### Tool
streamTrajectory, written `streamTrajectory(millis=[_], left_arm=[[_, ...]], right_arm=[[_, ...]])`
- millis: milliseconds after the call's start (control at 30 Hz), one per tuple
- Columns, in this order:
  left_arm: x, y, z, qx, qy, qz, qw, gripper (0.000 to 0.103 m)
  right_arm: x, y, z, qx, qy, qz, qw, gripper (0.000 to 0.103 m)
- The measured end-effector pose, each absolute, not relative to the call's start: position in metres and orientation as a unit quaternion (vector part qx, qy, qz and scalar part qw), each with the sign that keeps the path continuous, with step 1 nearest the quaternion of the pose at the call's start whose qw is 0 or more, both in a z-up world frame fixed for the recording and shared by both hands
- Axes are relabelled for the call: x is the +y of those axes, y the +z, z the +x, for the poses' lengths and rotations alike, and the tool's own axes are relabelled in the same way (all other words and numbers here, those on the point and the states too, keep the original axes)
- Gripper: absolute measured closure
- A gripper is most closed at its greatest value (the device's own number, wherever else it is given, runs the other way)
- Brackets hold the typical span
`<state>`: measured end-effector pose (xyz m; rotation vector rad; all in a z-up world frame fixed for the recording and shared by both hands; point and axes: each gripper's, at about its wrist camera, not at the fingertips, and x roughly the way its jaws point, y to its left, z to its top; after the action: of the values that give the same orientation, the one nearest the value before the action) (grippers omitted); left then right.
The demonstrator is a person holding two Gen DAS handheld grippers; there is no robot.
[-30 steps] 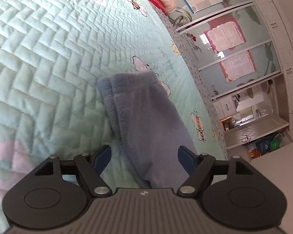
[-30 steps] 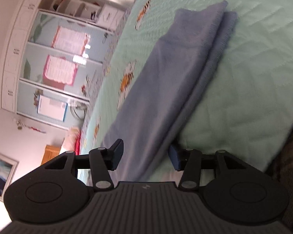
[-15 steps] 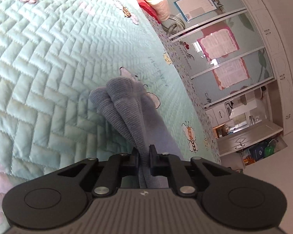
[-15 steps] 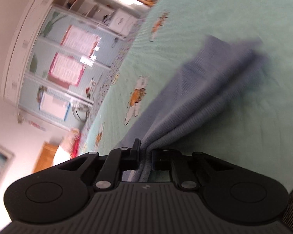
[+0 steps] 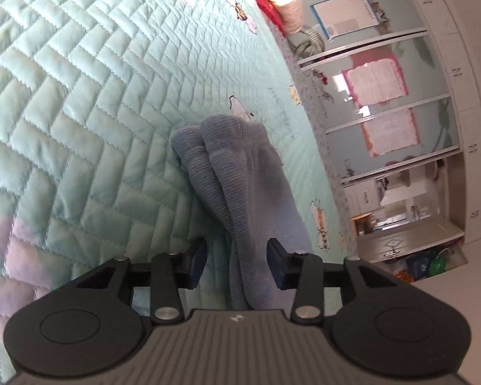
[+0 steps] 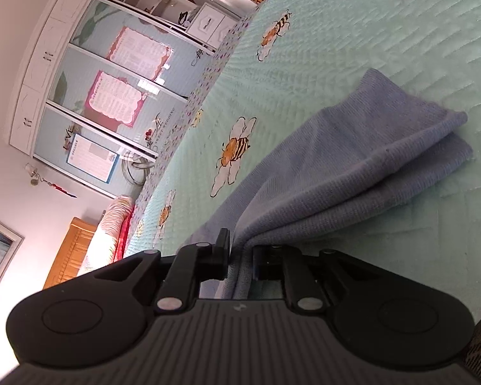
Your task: Fold clothes
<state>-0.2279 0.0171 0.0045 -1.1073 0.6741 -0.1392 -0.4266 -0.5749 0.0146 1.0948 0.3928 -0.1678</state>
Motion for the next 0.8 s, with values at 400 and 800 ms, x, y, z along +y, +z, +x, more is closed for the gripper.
streamTrajectory(millis=[400, 800], left_arm=[[-0.001, 0.064, -0.229, 0.277, -0.153, -0.532, 0.785, 0.096], [0.019, 0.159, -0.301, 0.286, -0.154, -0.517, 0.792, 0.096]], right_arm=[[-0.570, 0.051, -0.421, 0.152, -0.043, 0.499, 0.852, 0.096], [-0.570, 0.147, -0.462, 0.121, 0.021, 0.523, 0.844, 0.096]])
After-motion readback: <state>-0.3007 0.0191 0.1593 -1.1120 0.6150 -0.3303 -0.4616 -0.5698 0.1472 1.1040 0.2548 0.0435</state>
